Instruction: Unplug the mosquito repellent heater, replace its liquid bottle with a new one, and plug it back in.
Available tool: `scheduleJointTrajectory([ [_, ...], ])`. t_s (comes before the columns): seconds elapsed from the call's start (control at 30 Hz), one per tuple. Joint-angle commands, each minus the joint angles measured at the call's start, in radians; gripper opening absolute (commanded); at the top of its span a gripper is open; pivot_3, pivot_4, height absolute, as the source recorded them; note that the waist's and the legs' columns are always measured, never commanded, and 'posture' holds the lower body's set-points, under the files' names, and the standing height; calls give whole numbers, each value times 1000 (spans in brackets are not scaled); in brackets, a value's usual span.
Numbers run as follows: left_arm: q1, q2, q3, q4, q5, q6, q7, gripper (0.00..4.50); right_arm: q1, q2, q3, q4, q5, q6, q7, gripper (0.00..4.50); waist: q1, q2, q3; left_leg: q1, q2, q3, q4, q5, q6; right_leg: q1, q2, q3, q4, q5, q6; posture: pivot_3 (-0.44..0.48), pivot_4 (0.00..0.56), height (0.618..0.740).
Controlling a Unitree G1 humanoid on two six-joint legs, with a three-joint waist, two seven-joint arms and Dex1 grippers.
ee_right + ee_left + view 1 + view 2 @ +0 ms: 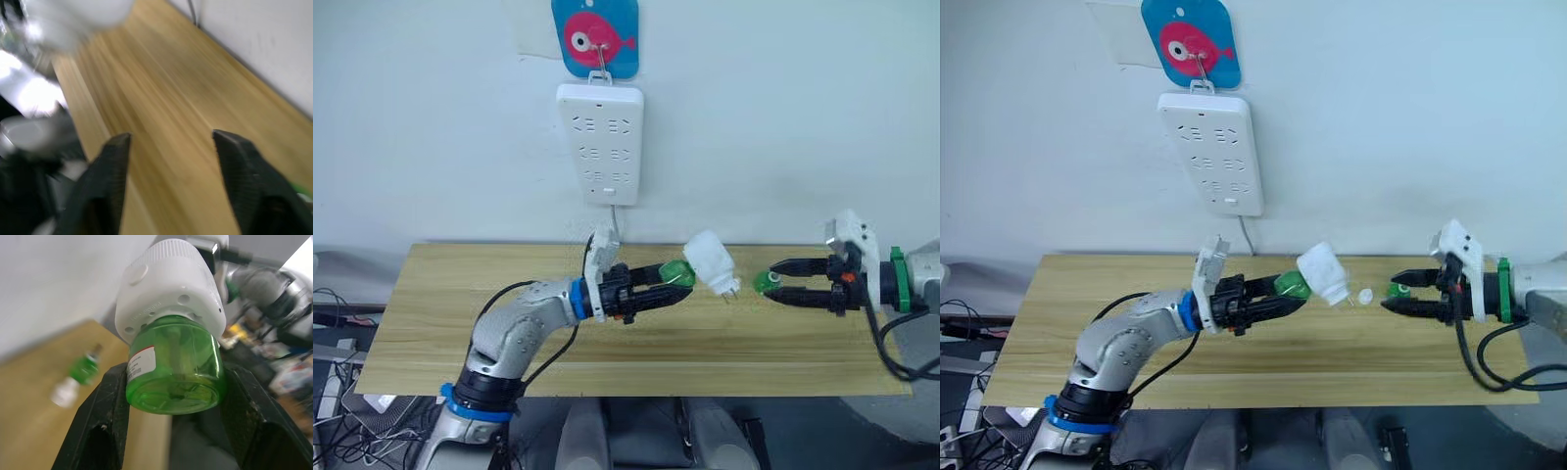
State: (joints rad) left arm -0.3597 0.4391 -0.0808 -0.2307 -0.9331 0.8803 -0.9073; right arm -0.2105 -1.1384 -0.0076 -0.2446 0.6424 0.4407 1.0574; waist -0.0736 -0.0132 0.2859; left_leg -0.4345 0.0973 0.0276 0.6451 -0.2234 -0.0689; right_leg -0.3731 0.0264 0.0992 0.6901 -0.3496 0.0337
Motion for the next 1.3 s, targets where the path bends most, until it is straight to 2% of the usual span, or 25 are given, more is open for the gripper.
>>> scheduleJointTrajectory([
  [0.03,-12,58,54,20,-216,236,-40,2224,-16,81,13,82,-235,-445,80,4258,-9,0,0,0,0,0,0,0,0,0,0,0,0,0,0,-181,287,740],
  [0.07,-19,75,66,40,-267,299,-42,2224,-37,113,20,123,-292,-584,94,4476,-12,0,0,1,0,0,0,0,0,0,0,0,1,0,0,-180,290,740],
  [0.2,-74,112,99,152,-469,534,-4,2224,-156,257,29,288,-407,-1099,124,4476,-20,0,2,2,0,0,1,0,0,0,0,1,4,0,0,-179,291,740],
  [0.27,-94,120,101,202,-525,611,19,2224,-191,309,45,323,-382,-1259,153,4476,-23,0,2,3,0,0,1,0,0,1,1,1,6,0,0,-178,291,740],
  [0.37,-118,121,100,255,-564,678,49,2224,-200,340,88,313,-326,-1399,190,4476,-21,0,2,4,1,-1,1,0,0,1,1,0,6,0,-1,-176,293,740],
  [0.53,-127,101,95,266,-564,713,85,2224,-225,363,160,266,-260,-1451,197,4476,-16,0,2,4,0,-1,3,0,0,2,-1,0,7,0,-1,-172,290,740],
  [0.93,-151,61,62,237,-505,727,70,2224,-297,427,294,210,-277,-1450,190,4476,-15,0,2,7,0,-2,4,1,-1,5,-1,0,9,0,-1,-174,285,740],
  [1.03,-152,70,54,226,-507,734,57,2224,-309,430,307,222,-278,-1465,197,3946,-15,0,2,7,0,-2,4,1,-1,6,-1,0,9,0,-1,-164,282,740],
  [1.13,-146,83,46,211,-514,734,44,2224,-309,422,316,237,-278,-1479,208,3073,-15,0,2,7,0,-2,4,1,-1,5,-1,0,9,0,-1,-159,280,740],
  [1.3,-127,96,42,182,-507,733,26,2224,-311,411,321,253,-280,-1495,207,3029,-14,0,2,7,0,-2,4,1,-1,5,-1,0,9,0,-1,-155,277,740],
])
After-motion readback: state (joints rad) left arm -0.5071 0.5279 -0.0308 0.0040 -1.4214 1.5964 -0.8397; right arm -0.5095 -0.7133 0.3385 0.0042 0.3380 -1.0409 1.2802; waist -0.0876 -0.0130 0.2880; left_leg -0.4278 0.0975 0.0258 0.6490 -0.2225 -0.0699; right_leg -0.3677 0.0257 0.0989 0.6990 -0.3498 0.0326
